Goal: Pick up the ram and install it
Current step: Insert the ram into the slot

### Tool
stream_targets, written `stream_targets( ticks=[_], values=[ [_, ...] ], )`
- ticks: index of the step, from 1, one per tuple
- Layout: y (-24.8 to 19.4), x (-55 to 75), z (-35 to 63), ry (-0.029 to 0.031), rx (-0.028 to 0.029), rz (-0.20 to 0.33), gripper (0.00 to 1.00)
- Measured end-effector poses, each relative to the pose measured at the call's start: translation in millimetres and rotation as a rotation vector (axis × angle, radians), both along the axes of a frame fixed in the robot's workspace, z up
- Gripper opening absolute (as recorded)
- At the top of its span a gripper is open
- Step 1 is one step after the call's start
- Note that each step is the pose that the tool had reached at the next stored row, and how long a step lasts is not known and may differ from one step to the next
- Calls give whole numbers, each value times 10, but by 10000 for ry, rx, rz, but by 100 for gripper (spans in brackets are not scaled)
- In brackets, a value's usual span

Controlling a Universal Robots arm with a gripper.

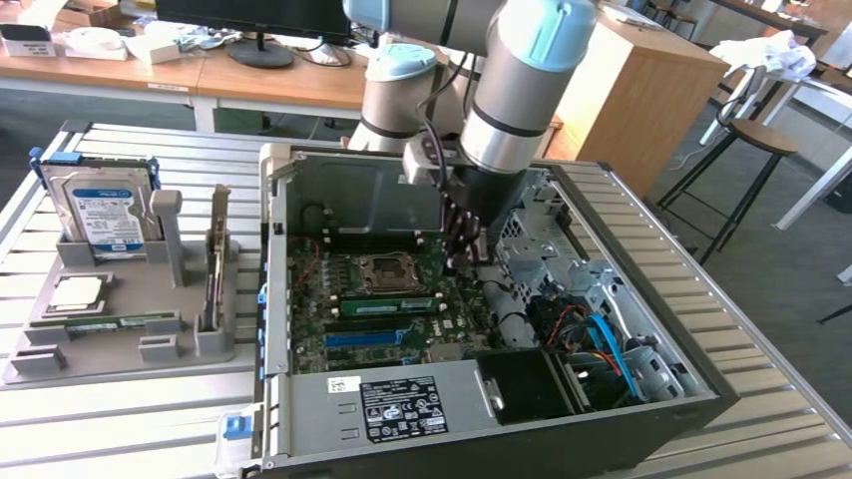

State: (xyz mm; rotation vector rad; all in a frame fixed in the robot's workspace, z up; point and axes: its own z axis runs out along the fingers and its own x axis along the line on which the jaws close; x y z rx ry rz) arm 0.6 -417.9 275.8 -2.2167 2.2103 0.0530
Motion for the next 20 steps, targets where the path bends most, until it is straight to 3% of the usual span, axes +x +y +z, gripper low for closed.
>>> stream_targets(
  ticks=[20],
  values=[
    [0, 0, -220, -15, 1, -1, 10]
  ],
)
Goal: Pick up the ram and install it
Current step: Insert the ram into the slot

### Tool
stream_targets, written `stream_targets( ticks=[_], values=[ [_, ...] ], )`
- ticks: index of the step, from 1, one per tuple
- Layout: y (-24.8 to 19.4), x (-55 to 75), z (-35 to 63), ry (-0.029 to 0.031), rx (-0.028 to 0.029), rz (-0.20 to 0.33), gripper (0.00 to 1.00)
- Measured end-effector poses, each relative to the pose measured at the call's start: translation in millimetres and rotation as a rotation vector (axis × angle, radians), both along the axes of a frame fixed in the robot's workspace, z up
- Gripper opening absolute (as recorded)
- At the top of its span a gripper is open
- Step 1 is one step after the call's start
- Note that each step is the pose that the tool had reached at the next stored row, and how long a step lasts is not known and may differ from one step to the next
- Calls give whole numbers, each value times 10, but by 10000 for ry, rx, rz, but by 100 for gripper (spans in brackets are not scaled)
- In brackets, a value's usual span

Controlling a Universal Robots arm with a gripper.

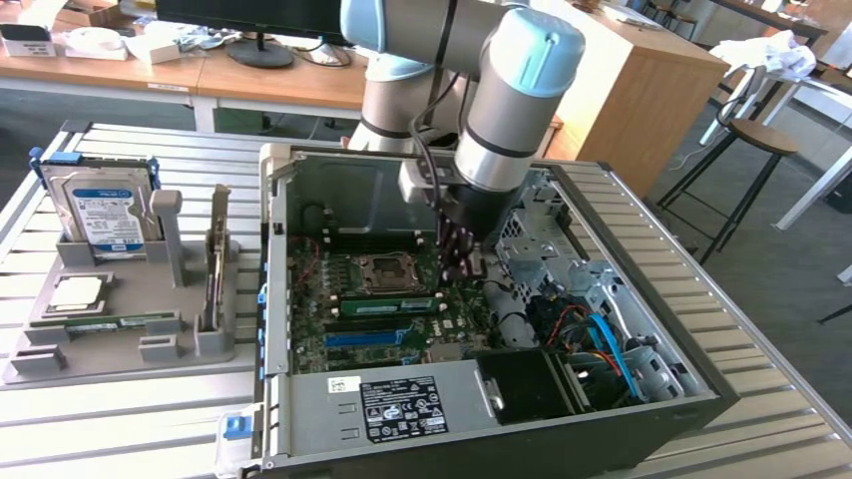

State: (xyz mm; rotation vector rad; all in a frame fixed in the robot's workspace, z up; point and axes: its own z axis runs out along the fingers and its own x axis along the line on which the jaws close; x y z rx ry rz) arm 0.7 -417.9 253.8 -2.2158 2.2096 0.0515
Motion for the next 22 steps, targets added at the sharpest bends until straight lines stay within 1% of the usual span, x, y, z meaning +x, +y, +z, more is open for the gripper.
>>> stream_targets(
  ticks=[7, 12, 14, 15, 22],
  values=[
    [0, 0, -60, -3, -1, 0, 10],
    [0, 1, -64, -3, -1, 0, 10],
    [0, 18, -64, -3, -1, -2, 10],
    [0, 104, -65, -3, 0, -1, 10],
    [0, 105, -65, -3, -2, 0, 10]
  ],
)
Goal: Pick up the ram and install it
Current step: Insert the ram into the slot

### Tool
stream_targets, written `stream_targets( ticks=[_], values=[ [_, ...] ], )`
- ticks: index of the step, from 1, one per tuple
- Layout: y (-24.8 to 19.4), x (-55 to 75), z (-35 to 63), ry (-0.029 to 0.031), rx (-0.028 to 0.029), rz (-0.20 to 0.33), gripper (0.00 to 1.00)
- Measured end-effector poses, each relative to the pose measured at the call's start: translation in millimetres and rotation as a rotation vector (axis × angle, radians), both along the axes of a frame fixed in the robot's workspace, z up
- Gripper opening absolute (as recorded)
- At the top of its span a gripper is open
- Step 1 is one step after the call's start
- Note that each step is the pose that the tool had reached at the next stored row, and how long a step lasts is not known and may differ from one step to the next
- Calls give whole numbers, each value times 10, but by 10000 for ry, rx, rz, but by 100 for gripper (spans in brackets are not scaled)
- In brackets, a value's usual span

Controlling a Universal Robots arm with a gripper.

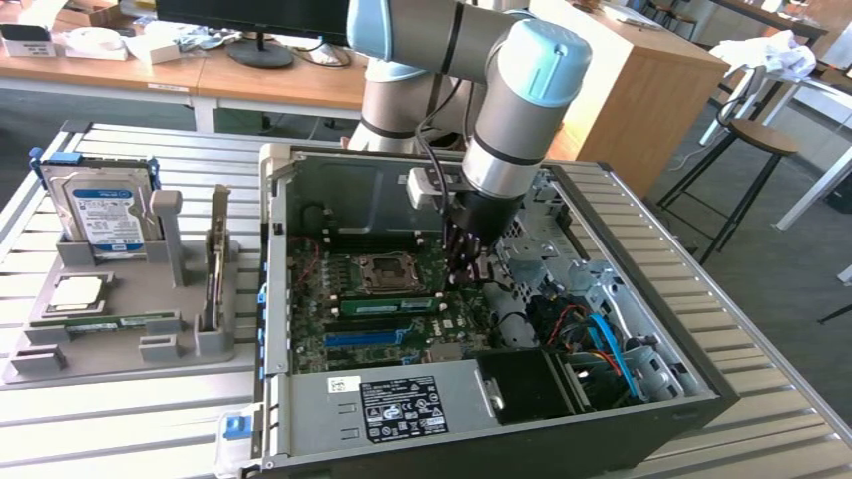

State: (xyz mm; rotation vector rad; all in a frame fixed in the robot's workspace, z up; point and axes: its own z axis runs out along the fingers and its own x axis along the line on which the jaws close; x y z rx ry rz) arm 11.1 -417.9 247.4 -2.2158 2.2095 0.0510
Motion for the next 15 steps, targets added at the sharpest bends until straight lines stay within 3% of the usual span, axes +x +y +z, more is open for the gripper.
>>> stream_targets(
  ticks=[15],
  values=[
    [0, -33, -46, -1, 3, 0, 10]
  ],
)
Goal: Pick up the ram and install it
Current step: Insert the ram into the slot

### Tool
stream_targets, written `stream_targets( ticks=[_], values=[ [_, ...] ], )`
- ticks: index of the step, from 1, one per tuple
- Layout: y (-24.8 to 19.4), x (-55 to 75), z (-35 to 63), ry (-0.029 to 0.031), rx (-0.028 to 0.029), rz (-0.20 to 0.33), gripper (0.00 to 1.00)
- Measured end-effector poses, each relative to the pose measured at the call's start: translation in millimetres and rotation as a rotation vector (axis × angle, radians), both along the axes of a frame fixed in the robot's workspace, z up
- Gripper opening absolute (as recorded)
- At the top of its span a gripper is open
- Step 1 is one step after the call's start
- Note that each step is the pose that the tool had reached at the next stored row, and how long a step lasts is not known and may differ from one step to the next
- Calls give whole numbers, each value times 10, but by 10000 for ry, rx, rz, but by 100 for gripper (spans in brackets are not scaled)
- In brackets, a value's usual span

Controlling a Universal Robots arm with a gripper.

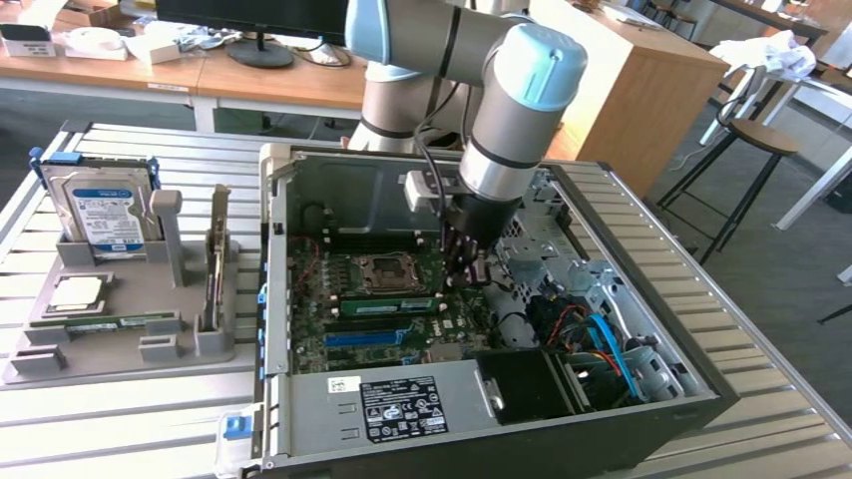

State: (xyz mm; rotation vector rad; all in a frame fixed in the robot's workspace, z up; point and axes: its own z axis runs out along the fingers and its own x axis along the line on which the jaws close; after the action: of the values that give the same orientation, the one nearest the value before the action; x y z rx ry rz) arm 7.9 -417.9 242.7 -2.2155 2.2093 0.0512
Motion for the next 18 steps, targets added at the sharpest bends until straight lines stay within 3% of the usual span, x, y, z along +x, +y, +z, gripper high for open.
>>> stream_targets(
  ticks=[18],
  values=[
    [0, -12, -48, 0, -2, 0, 10]
  ],
)
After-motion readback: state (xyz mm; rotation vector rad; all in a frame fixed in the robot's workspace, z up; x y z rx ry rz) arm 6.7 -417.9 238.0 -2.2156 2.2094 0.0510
